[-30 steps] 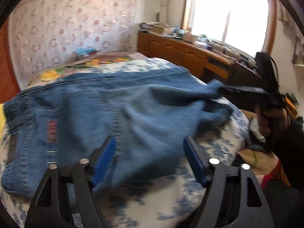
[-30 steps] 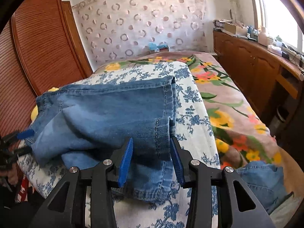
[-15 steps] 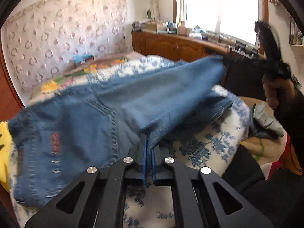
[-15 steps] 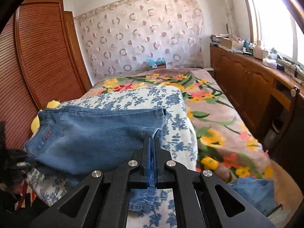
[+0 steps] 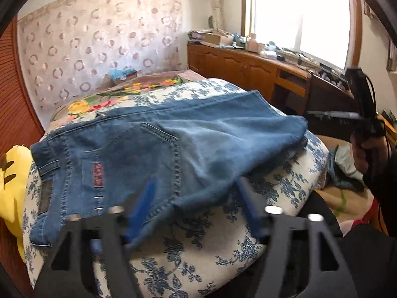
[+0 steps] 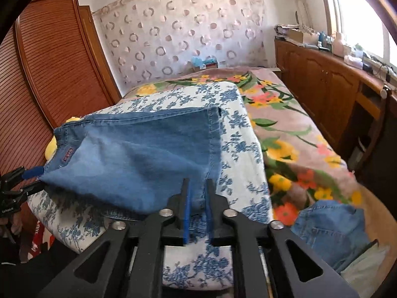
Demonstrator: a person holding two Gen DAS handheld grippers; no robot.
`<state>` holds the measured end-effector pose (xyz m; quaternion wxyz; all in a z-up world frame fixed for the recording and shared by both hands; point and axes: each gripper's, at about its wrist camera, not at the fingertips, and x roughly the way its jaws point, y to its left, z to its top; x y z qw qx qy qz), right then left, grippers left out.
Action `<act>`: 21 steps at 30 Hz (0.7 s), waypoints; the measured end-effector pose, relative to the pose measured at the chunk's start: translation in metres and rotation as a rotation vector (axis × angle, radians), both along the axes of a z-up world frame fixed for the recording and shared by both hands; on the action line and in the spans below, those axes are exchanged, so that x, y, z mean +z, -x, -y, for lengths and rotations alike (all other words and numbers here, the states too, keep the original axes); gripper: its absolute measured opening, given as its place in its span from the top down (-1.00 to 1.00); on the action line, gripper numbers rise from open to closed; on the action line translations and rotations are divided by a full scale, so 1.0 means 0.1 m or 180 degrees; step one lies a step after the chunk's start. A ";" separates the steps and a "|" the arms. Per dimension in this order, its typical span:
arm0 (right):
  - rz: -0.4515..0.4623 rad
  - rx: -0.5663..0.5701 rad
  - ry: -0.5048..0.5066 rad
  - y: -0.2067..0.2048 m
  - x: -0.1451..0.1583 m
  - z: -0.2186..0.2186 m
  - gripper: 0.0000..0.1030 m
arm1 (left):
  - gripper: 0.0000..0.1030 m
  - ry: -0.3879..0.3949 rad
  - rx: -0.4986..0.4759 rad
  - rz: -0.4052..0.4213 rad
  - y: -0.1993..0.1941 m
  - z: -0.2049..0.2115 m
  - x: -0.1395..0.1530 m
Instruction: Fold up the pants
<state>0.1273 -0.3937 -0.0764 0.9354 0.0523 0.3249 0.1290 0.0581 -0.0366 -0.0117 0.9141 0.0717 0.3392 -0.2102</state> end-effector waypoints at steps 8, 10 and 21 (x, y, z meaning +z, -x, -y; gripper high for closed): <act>-0.0147 -0.0034 -0.0041 -0.19 -0.08 0.05 0.16 | -0.56 -0.0018 0.0164 0.0010 -0.04 -0.15 -0.01; -0.0171 -0.0037 -0.0059 -0.21 -0.09 0.05 0.16 | -0.56 -0.0015 0.0190 0.0003 -0.05 -0.17 -0.03; 0.0210 0.0153 0.0083 -0.38 0.30 -0.32 0.93 | -0.56 0.0067 0.0477 0.0023 -0.06 -0.59 -0.07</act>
